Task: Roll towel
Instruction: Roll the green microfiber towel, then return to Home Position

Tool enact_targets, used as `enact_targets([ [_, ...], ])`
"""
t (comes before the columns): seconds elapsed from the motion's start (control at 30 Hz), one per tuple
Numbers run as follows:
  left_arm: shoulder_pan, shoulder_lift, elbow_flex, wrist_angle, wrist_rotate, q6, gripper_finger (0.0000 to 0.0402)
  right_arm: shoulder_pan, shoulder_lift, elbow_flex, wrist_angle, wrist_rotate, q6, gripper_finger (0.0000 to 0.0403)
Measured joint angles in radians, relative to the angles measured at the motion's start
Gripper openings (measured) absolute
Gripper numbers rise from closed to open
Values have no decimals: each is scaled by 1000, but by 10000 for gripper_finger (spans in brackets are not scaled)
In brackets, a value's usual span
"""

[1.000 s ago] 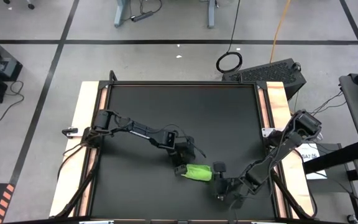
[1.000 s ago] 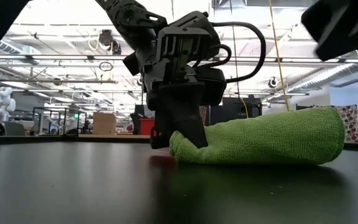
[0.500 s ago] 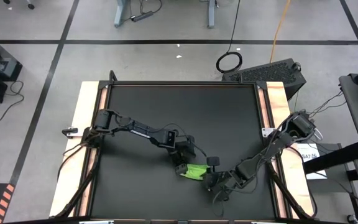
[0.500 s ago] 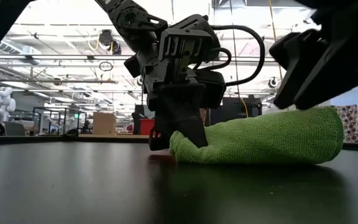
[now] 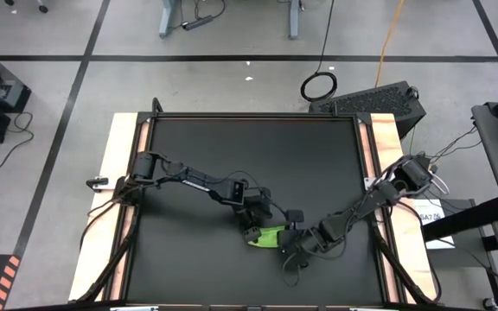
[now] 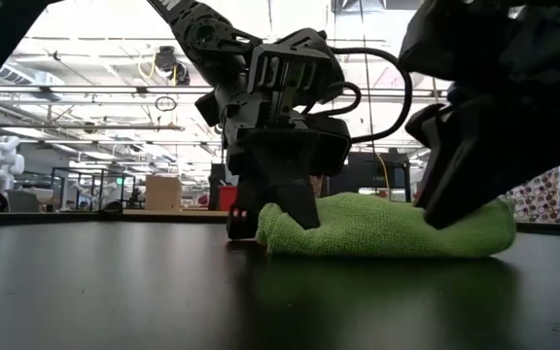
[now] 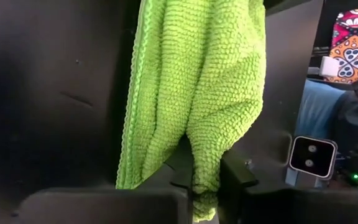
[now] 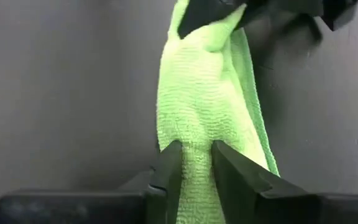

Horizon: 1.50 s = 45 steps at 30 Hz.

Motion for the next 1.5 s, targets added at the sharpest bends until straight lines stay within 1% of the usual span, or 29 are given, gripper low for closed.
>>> enact_targets([
  [0.13, -1, -9, -1, 4, 3, -3, 43, -25, 0, -1, 0, -30, 21, 75],
  [0.27, -5, -38, 4, -8, -13, 43, 45, -56, 0, -12, 10, -96, 33, 71],
  [0.4, -11, -79, 30, -6, -27, 86, 54, -73, -3, -43, 38, -131, 77, 70],
  [0.53, -23, -118, 35, -3, -88, 98, 89, -74, -4, -56, 67, -144, 91, 70],
  [0.67, -45, -151, 36, -22, -140, 123, 145, -79, -3, -56, 77, -149, 94, 70],
  [0.77, -83, -175, 36, -52, -228, 174, 183, -89, -2, -57, 90, -160, 95, 70],
  [0.87, -136, -190, 38, -85, -351, 223, 200, -105, -1, -58, 111, -166, 94, 70],
  [1.07, -215, -191, 38, -152, -511, 251, 203, -153, 0, -58, 119, -172, 65, 70],
  [1.27, -273, -208, 38, -156, -626, 250, 203, -209, 0, -58, 131, -230, 30, 70],
  [1.4, -302, -253, 38, -159, -693, 283, 203, -220, -21, -61, 166, -297, 24, 71],
  [1.5, -316, -315, 39, -155, -762, 331, 203, -218, -85, -61, 182, -311, 22, 71],
])
